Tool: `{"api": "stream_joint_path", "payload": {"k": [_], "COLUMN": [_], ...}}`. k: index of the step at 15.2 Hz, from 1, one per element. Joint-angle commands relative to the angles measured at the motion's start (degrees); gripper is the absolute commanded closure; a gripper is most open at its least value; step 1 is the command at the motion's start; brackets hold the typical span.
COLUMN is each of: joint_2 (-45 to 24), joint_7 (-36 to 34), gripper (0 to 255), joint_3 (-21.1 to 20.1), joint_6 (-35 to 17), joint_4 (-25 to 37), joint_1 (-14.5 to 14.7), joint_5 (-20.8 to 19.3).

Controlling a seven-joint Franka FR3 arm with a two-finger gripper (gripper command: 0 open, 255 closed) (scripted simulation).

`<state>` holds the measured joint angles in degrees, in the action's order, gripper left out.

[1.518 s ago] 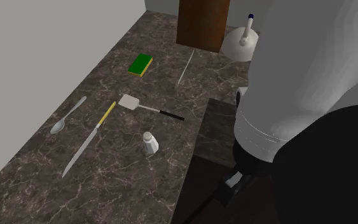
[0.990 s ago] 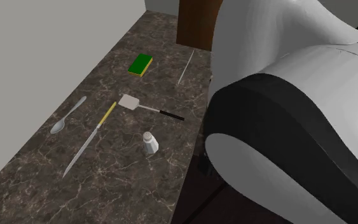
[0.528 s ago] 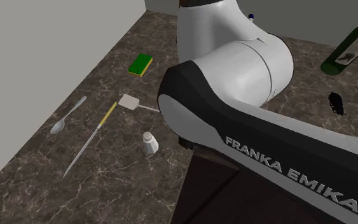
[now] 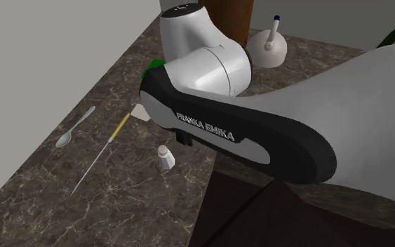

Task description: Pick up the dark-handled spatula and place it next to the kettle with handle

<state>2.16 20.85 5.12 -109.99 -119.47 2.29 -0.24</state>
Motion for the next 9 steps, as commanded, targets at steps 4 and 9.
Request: {"api": "stream_joint_path", "payload": {"k": [4,9], "joint_2": [-10.3,-20.9], "joint_7": [4.1,7.4], "gripper": [0,0], "joint_3": [-0.3,-1.1], "joint_6": [-2.2,-2.9], "joint_4": [9.7,21.1], "joint_1": [0.2,0.3], "joint_5": [0.0,0.0]}}
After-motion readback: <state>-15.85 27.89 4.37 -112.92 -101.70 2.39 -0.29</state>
